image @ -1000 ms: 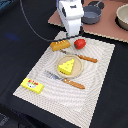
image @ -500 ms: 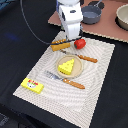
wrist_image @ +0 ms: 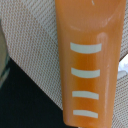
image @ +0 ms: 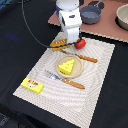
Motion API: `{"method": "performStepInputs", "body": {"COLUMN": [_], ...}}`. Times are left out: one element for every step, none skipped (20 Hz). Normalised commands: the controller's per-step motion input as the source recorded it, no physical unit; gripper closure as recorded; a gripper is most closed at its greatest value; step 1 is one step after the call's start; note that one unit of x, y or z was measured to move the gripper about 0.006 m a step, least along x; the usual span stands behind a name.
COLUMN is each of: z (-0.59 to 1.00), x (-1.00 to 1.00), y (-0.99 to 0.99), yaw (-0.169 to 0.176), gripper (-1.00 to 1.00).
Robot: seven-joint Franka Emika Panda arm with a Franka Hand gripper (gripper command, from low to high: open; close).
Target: Interact with the objects in diverse but meaningful ways.
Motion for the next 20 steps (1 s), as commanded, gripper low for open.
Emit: {"method": "performStepInputs", "body": {"z": [-0.16,-0.17,-0.2,-0.22,-0.27,-0.28,-0.31,-0.34,-0.34,-0.3,-0.16,-0.04,-0.04,-0.04,-0.04,-0.04,-0.01,0.0,0.0,0.0], "x": [-0.02,-0.02,-0.01,-0.01,0.0,-0.01,-0.02,-0.05,-0.07,-0.06,-0.06,-0.01,0.0,0.0,-0.03,-0.05,0.0,0.0,0.0,0.0], "y": [0.0,0.0,0.01,0.02,0.03,0.03,0.02,0.01,0.01,0.01,0.01,0.04,0.09,0.07,0.07,0.05,0.08,0.07,0.07,0.09], "yaw": [0.019,0.018,0.016,0.018,0.018,0.015,0.014,0.012,0.012,0.012,0.013,0.019,0.023,0.026,0.027,0.027,0.029,0.03,0.031,0.033], "gripper": [-1.0,-1.0,-1.0,-1.0,-1.0,-1.0,-1.0,-1.0,-1.0,-1.0,-1.0,-1.0,-1.0,-1.0,-1.0,1.0,1.0,1.0,1.0,1.0]}}
